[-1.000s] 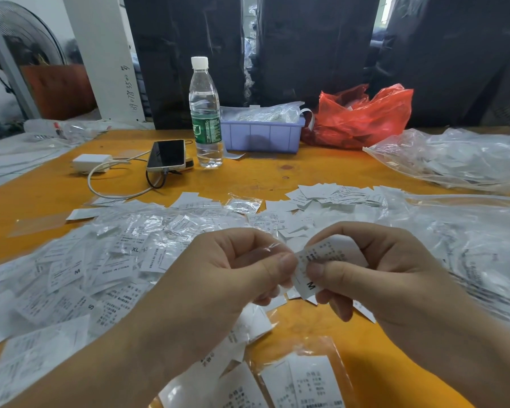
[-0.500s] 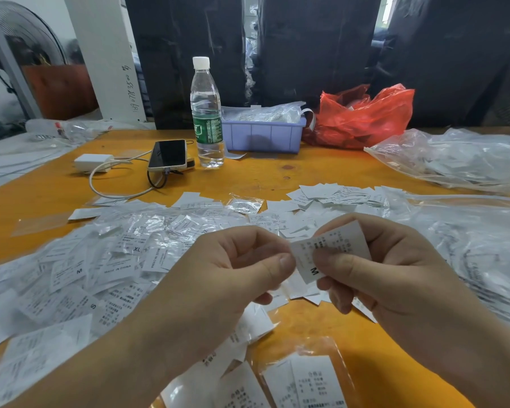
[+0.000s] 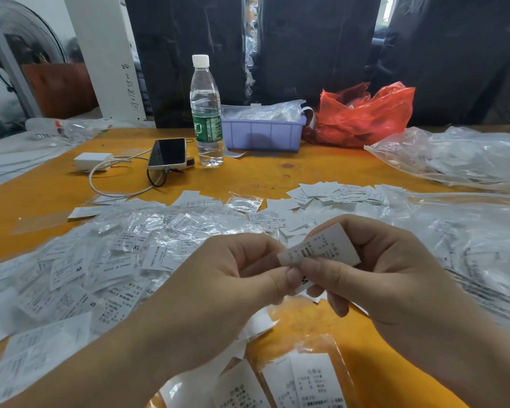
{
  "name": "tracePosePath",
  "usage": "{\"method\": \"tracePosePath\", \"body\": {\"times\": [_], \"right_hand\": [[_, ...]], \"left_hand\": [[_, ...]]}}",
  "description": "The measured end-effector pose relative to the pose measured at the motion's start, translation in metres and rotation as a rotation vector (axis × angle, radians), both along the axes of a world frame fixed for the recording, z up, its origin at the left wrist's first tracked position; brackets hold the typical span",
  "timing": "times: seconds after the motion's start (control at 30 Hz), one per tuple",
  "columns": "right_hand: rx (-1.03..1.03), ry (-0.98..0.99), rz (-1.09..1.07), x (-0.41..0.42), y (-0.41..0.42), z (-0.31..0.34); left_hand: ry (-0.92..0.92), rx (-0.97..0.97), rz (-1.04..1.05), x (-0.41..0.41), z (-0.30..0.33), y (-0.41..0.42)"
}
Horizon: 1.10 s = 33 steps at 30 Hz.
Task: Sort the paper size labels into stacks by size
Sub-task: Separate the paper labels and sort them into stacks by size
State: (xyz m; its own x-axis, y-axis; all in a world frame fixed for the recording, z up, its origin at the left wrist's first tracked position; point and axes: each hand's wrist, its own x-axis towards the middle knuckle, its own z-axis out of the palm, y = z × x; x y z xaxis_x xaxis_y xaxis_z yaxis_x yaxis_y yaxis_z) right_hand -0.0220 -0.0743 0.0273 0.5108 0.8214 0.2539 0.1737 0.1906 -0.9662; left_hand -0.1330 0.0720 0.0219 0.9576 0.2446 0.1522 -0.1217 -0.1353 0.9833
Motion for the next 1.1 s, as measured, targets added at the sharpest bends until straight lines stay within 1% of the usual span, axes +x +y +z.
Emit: {"method": "tracePosePath", "body": {"times": [0.17, 0.3, 0.47, 0.63, 0.7, 0.8, 0.9, 1.0, 1.1], "right_hand": [[-0.034, -0.04, -0.017, 0.0045, -0.0017, -0.0003], [-0.043, -0.083, -0.019, 0.0061, -0.0016, -0.0006], [-0.078, -0.108, -0.023, 0.0041, -0.0002, -0.0031], [-0.011, -0.048, -0.056, 0.0064, -0.0016, 0.0011], [0.004, -0.075, -0.091, 0.0074, -0.0022, 0.0016], [-0.014, -0.118, -0.084, 0.0047, -0.0007, -0.0017], [-0.044, -0.113, -0.048, 0.0024, 0.0001, -0.0029], [-0.004, -0.069, -0.094, 0.0063, -0.0017, 0.0001], [0.0, -0.099, -0.109, 0.0062, -0.0032, 0.0006]], "left_hand": [[-0.003, 0.044, 0.057, -0.001, 0.0011, 0.0007], [-0.009, 0.035, 0.117, -0.0015, 0.0026, 0.001], [-0.038, 0.058, 0.132, -0.0016, 0.0023, -0.0012], [-0.05, 0.006, 0.161, -0.0012, 0.0027, -0.0005], [-0.048, -0.006, 0.17, -0.0012, 0.0032, 0.0003], [-0.051, 0.004, 0.173, -0.0017, 0.0032, -0.0003], [-0.056, 0.009, 0.165, -0.0018, 0.0036, -0.0011], [-0.05, 0.025, 0.179, -0.0015, 0.0036, 0.0], [-0.04, 0.058, 0.189, -0.0018, 0.0032, 0.001]]}}
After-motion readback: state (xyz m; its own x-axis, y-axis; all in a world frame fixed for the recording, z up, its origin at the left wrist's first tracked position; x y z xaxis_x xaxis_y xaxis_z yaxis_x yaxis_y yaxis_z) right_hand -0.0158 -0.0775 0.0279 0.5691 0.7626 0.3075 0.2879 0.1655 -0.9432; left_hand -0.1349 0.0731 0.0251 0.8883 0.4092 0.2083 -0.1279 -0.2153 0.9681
